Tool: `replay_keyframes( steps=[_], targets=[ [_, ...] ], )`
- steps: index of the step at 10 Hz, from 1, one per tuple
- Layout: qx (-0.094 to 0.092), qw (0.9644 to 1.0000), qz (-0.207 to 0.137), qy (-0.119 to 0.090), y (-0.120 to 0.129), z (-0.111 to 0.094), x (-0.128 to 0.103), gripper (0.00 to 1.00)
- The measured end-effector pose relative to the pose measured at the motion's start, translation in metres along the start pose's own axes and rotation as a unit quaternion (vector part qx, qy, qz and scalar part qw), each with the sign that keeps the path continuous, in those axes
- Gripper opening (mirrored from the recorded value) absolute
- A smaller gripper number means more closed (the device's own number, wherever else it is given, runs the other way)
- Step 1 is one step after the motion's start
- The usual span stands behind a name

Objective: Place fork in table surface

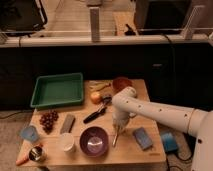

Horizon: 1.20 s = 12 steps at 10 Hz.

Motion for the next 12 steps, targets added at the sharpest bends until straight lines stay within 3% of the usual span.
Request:
replay_keyframes(
  steps=[4, 10, 12],
  targets=[
    [0.028, 0.9992, 0.027, 0.010, -0.003, -0.032, 0.022, 0.00],
    [0.030, 0.9986, 0.027, 0.035, 0.009, -0.101, 0.026, 0.00],
    [0.033, 0.9983, 0.028, 0.039, 0.015, -0.115, 0.022, 0.00]
  ],
)
